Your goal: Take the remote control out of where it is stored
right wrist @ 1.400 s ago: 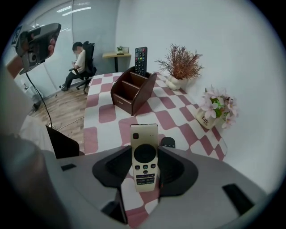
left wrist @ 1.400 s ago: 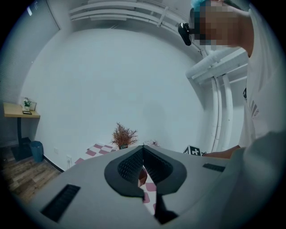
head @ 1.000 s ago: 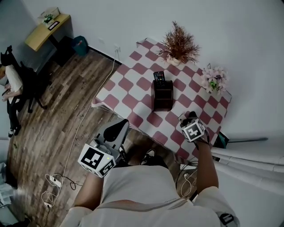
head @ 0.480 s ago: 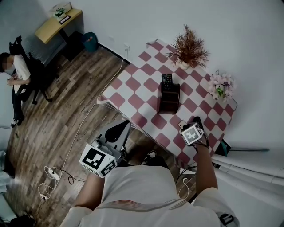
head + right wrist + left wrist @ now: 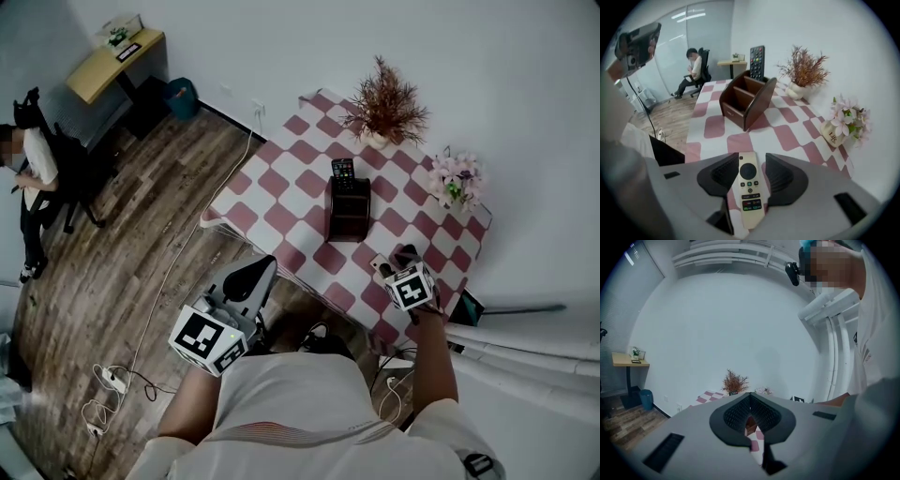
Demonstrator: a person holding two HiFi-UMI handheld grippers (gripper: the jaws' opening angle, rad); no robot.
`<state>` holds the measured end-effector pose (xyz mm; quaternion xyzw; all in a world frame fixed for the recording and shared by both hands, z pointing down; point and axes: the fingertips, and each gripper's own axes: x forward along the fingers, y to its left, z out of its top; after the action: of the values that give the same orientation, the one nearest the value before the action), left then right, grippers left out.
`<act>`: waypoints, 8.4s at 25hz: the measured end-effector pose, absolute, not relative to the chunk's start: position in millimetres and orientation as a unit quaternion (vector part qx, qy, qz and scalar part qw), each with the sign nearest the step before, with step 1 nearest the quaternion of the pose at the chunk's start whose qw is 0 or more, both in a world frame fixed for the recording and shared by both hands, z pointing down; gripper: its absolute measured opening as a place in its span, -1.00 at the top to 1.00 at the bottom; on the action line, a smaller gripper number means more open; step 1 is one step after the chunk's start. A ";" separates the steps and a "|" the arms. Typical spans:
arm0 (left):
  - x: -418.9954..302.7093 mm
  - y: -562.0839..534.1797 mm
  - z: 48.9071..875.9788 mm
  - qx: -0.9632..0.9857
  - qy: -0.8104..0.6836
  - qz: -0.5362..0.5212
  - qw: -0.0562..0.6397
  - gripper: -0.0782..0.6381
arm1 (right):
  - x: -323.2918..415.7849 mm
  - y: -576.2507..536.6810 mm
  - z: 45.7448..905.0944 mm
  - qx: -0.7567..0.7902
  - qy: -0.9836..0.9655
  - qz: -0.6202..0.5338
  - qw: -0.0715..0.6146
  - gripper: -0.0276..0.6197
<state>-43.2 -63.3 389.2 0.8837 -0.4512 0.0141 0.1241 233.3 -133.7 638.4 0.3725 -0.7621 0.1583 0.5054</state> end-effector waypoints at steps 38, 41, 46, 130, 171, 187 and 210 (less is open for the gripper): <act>-70.4 -60.6 341.0 0.912 -0.405 -0.017 0.059 0.76 | 150.3 -82.5 360.0 0.569 -0.819 -0.021 0.069 0.86; -71.0 -61.9 340.6 0.912 -0.406 -0.019 0.057 0.76 | 151.0 -86.9 360.7 0.570 -0.819 -0.019 0.071 0.86; -74.6 -62.2 343.6 0.909 -0.414 -0.019 0.056 0.76 | 150.3 -97.8 366.3 0.573 -0.816 -0.016 0.075 0.86; -37.8 -96.6 404.4 0.875 -0.465 0.013 0.132 0.76 | 229.7 -235.6 559.2 0.448 -0.772 0.219 0.395 0.24; -72.9 -93.1 398.2 0.849 -0.513 0.027 0.121 0.76 | 222.2 -273.4 588.7 0.489 -0.769 0.239 0.335 0.26; -62.3 -89.0 358.5 0.897 -0.435 -0.019 0.081 0.76 | 158.7 -146.9 400.8 0.545 -0.829 0.080 0.092 0.87; -52.2 -76.7 336.5 0.929 -0.366 -0.027 0.056 0.76 | 144.4 -91.6 347.7 0.579 -0.812 0.039 0.054 0.88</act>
<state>-52.2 -76.7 336.5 0.9286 -0.3658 -0.0270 0.0556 144.4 -91.6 347.7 0.5793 -0.8124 0.0390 0.0544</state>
